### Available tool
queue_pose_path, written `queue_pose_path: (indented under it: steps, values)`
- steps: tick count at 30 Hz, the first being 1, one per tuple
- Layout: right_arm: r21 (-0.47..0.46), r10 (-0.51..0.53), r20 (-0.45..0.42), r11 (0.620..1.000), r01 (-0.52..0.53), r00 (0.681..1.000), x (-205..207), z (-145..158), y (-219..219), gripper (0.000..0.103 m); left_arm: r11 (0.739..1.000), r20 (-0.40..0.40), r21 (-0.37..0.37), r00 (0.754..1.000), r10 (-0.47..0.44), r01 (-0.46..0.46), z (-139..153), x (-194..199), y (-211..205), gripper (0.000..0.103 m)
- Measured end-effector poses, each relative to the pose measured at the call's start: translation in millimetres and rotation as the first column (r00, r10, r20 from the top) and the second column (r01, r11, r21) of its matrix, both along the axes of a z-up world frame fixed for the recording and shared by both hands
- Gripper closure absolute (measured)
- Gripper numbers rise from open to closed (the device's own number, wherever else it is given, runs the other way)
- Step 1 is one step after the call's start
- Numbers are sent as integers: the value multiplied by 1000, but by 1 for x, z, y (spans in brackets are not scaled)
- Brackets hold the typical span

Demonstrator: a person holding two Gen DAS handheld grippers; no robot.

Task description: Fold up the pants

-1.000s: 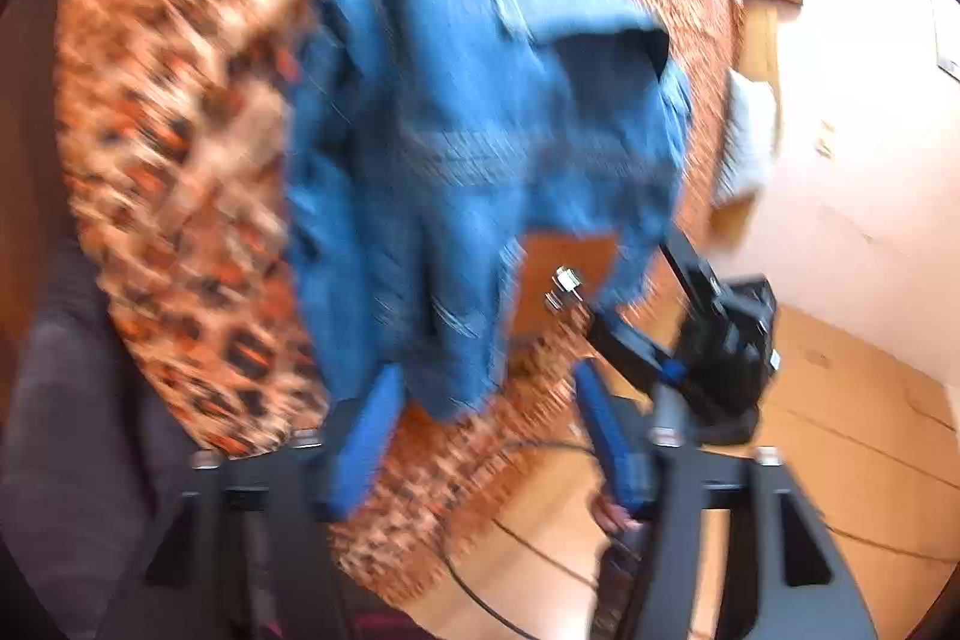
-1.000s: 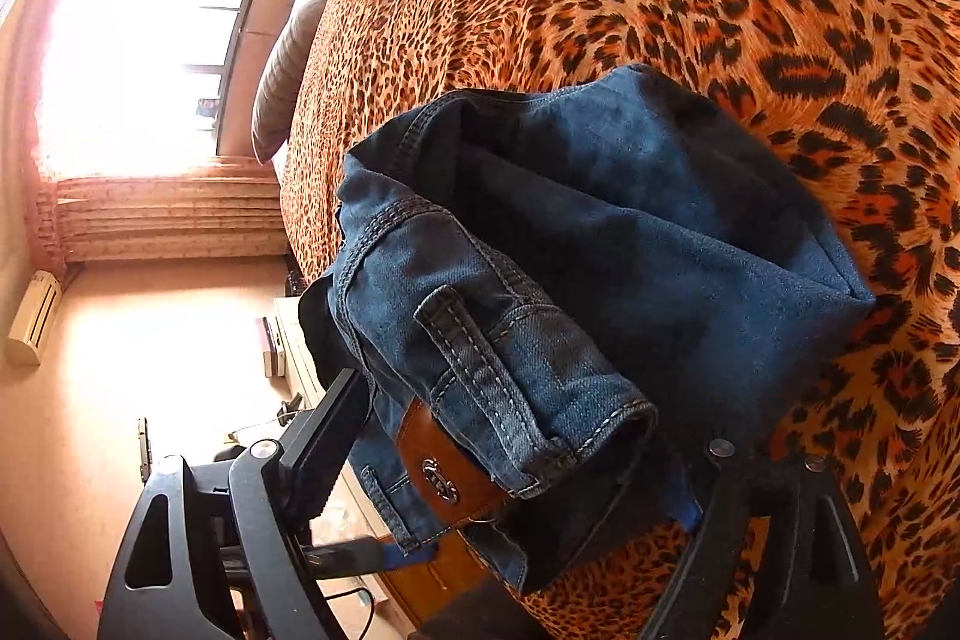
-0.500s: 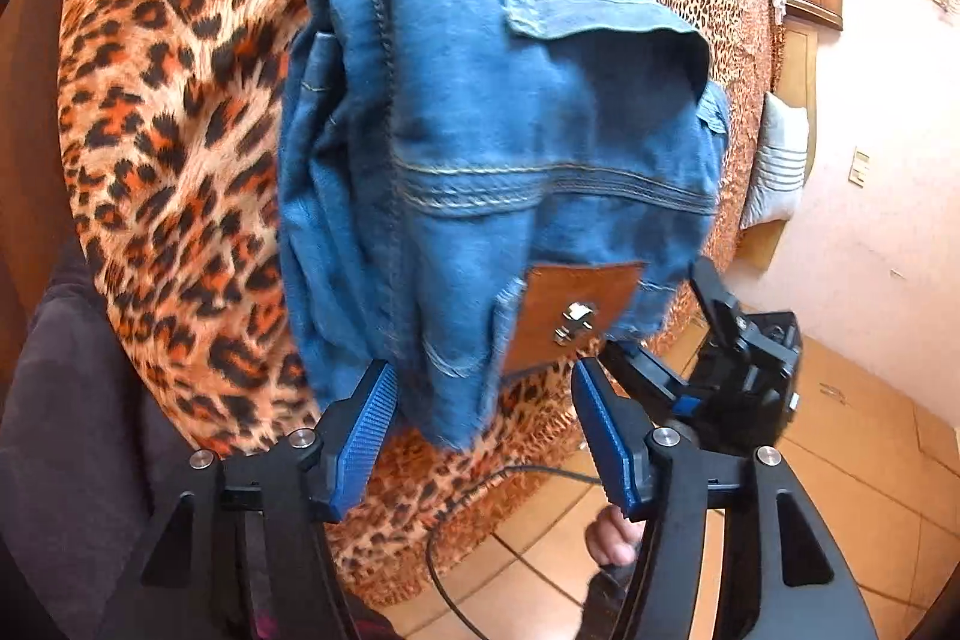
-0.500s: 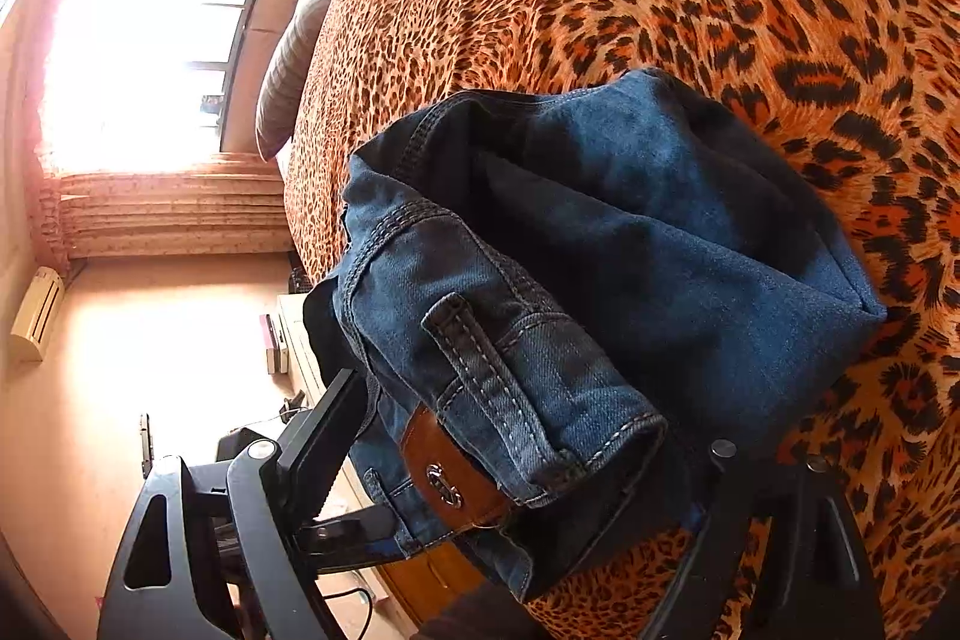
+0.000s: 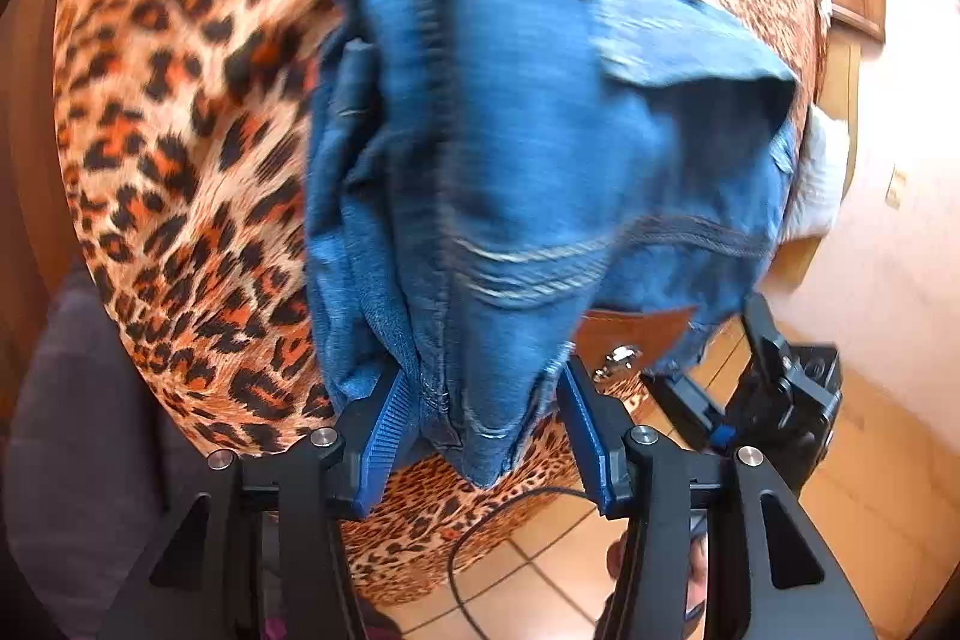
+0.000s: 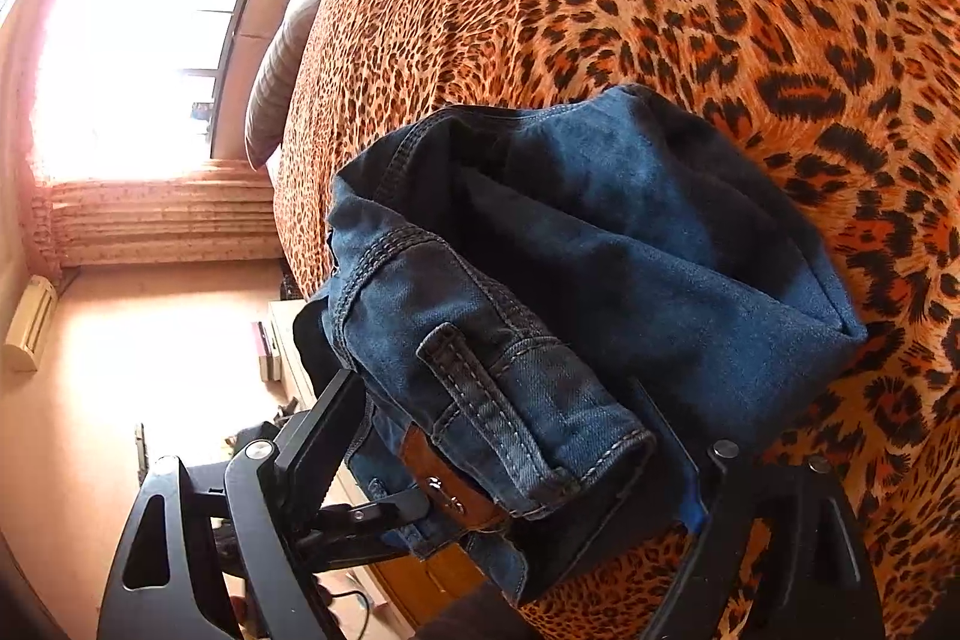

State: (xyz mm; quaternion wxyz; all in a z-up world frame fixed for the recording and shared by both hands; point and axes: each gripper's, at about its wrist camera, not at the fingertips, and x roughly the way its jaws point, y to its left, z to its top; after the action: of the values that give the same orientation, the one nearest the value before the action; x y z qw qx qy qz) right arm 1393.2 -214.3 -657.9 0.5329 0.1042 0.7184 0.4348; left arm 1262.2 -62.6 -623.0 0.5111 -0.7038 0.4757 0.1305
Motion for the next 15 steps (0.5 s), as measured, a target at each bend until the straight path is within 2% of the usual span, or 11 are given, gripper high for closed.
queue_pose_path:
  steps: [1,3,5,7,8,9,10,12,13,14,15]
  values:
    - [-5,24,18,1000,-24,1000,-2,0,3,15,1000,-4,15,1000,-15,15,2,5,2,59]
    - [-13,57,73,998,-56,996,-5,4,11,24,997,-21,48,998,-66,67,1,5,9,85]
    - [2,56,52,998,-56,997,-4,4,21,59,992,-18,80,995,-98,99,10,4,17,92]
    - [59,14,-2,998,-14,1000,1,12,29,63,985,40,140,994,-106,100,42,4,26,92]
    - [135,-24,-27,990,27,999,4,27,32,64,971,63,216,990,-123,107,62,2,34,92]
    - [245,-66,-60,966,79,996,7,44,31,67,936,67,329,986,-154,124,86,2,41,91]
    - [309,-93,-76,945,112,993,10,55,28,67,880,61,451,979,-196,148,105,1,46,90]
    - [363,-154,-87,915,175,984,14,65,16,67,763,-25,606,964,-264,225,114,-2,45,88]
    - [356,-171,-96,914,195,980,13,59,7,67,721,-86,630,948,-305,289,106,-3,44,87]
    - [285,-176,-74,939,190,982,10,42,-1,64,706,-144,598,917,-371,379,82,-7,38,87]
    - [225,-171,-48,958,177,984,8,30,-5,63,716,-173,550,897,-407,431,62,-7,33,88]
